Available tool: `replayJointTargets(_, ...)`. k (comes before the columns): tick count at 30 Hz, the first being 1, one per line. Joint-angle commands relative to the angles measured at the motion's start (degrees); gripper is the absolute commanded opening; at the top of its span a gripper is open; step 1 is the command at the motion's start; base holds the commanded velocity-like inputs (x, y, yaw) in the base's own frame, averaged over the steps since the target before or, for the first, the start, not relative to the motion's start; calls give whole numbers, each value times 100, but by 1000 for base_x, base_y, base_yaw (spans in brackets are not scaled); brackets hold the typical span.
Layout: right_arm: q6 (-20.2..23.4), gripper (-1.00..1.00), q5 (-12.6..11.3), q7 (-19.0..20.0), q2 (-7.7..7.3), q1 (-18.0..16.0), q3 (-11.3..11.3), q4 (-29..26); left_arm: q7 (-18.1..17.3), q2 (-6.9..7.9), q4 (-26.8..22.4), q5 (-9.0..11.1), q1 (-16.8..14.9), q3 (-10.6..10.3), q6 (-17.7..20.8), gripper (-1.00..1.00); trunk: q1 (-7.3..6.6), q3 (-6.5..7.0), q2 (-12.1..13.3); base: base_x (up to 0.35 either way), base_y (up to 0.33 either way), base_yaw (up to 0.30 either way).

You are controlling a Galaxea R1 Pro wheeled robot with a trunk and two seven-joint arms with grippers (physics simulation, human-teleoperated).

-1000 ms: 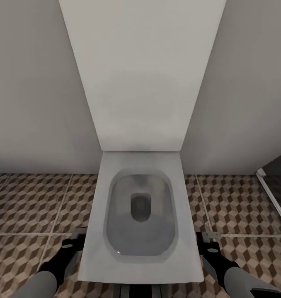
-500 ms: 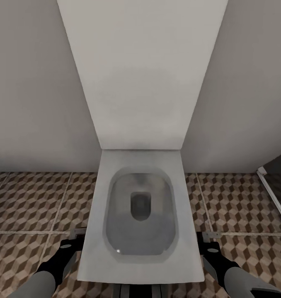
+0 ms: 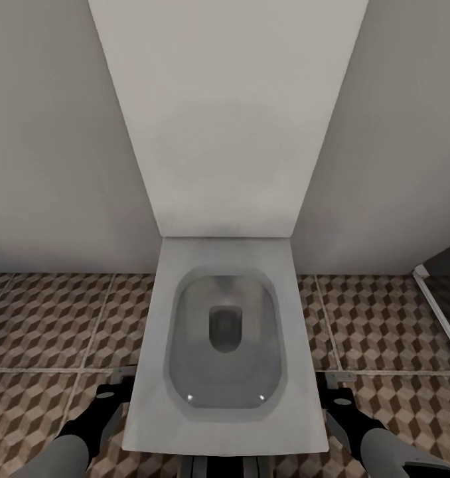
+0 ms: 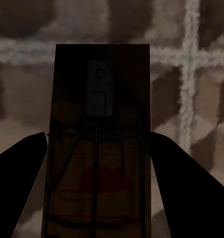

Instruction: Take the four mousetraps from the cabinet in the bathroom and place them on the bathroom floor. Make sure all four end up on the same floor surface, and ensure that at least two of them are either under or directly next to the same bathroom sink.

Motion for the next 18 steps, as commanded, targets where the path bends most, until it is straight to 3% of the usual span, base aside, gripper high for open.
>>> replayJointTargets(1,-20,-100,58,-12,-1,-3,-36,7,6,-4,-10,-66,0,29,32,-100,-1,-3,-1,0,0,0)
replayJointTargets(18,-32,-100,58,-12,-9,-3,-36,7,6,97,-8,-66,0,29,32,-100,-1,-3,-1,0,0,0)
